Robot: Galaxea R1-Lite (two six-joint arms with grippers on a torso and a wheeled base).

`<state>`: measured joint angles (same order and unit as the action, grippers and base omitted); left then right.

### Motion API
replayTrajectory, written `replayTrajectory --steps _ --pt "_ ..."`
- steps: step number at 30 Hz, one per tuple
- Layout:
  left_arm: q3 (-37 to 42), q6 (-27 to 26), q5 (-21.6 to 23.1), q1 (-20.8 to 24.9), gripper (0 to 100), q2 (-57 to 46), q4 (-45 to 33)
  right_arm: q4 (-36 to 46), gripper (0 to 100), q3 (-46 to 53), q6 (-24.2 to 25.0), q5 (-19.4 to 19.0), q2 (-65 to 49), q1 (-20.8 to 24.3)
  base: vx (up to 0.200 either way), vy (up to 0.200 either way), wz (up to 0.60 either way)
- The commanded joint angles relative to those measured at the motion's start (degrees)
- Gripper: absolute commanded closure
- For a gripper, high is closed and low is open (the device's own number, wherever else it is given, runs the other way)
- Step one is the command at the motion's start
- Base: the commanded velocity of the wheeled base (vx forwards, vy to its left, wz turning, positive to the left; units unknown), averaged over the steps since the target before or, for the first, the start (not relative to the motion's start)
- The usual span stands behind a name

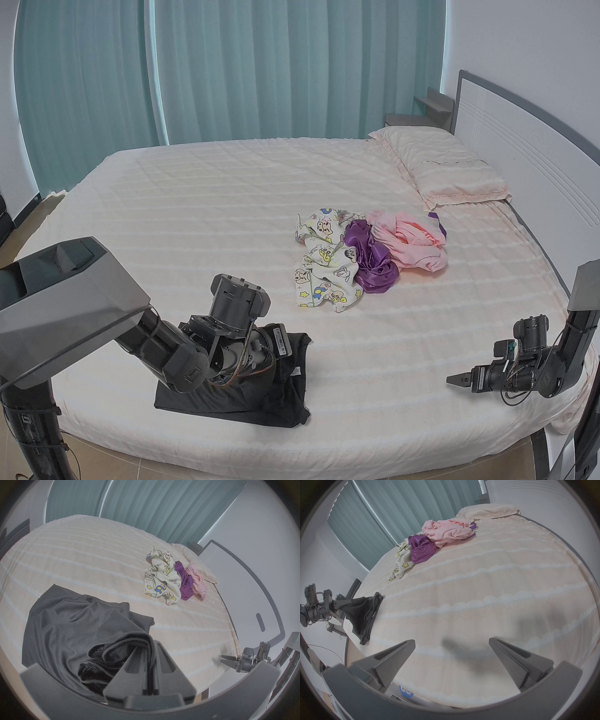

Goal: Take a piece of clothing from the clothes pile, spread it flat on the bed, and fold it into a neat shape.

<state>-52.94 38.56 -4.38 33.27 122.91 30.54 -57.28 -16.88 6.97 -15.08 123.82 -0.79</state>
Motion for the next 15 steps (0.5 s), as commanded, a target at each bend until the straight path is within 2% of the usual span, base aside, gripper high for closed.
replayTrajectory --steps 1,4,5,9,15 --pt "-0.14 0.11 -0.11 0.04 100 1.02 -0.04 -0.02 0 0.01 -0.03 -0.04 0.19 0.09 0.000 0.000 0.00" --pt "-0.23 0.29 -0.11 0.13 100 0.93 -0.04 -0.02 0 0.01 -0.03 -0.04 0.19 0.09 0.000 0.000 0.00" --pt "-0.14 0.29 -0.02 0.22 0 0.84 -0.04 -0.02 0 0.01 -0.03 -0.04 0.19 0.09 0.000 0.000 0.00" --pt "-0.14 0.73 -0.11 0.75 0 0.84 0.05 -0.02 0 0.01 -0.03 -0.04 0.28 0.09 0.000 0.000 0.00" --pt "-0.32 5.39 0.07 3.47 0 -1.97 0.22 -0.02 0 -0.08 -0.03 -0.04 0.19 0.09 0.000 0.000 0.00"
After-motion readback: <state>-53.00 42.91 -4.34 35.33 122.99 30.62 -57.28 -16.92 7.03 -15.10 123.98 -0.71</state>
